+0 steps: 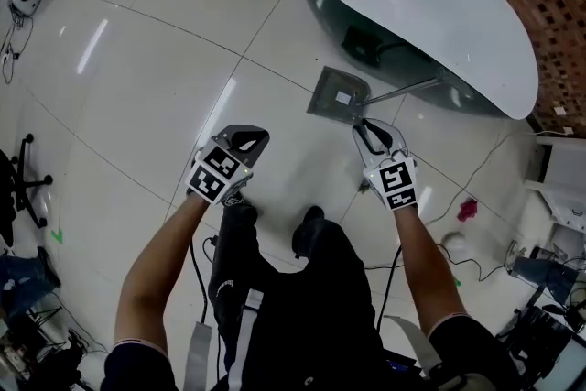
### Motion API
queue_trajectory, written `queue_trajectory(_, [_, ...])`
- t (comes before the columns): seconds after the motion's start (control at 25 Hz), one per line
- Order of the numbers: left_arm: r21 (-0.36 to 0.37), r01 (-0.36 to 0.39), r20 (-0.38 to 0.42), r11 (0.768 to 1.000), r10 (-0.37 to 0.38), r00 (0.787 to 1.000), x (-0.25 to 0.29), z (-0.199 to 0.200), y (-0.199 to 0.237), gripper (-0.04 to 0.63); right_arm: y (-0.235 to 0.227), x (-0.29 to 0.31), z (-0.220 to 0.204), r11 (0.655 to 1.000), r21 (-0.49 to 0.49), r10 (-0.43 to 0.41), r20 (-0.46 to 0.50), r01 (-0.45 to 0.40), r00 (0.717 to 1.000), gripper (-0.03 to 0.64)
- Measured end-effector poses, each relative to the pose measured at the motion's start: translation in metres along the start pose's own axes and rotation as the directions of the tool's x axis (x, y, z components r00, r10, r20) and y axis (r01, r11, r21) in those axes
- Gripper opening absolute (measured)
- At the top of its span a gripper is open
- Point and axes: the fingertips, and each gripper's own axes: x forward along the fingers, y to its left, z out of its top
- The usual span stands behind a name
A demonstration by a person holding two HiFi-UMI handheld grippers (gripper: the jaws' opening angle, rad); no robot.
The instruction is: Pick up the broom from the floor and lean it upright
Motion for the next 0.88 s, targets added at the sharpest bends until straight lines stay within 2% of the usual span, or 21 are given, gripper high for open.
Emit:
queue_trajectory(0.12, [0.059,0.034,-0.022,0.998,-0.033,0.999,0.008,0.033,-0.029,0.002,-0.025,-0.045,-0.001,0.996,0.051,-0.073,0.019,0.071,0.997,0.083])
queue_trajectory(0.24, [0.089,0.059,-0.033,0.994,-0.057,0.998,0.026,0.066,-0.060,0.002,-0.058,-0.089,-0.005,0.984,0.111,-0.148,0.049,0.142,0.988,0.083])
queue_trajectory(0.48, [0.144,0.130,-0.026,0.981,-0.127,0.992,0.074,0.139,-0.130,0.002,-0.131,-0.170,-0.026,0.930,0.248,-0.300,0.087,0.271,0.950,0.084])
queue_trajectory(0.64, [0.209,0.201,-0.020,0.957,-0.201,0.979,0.108,0.190,-0.175,0.002,-0.168,-0.211,-0.040,0.891,0.312,-0.372,0.082,0.331,0.924,0.084])
queue_trajectory(0.88, [0.264,0.309,-0.006,0.914,-0.319,0.948,0.151,0.248,-0.216,0.002,-0.213,-0.254,-0.056,0.803,0.416,-0.486,0.043,0.427,0.873,0.084])
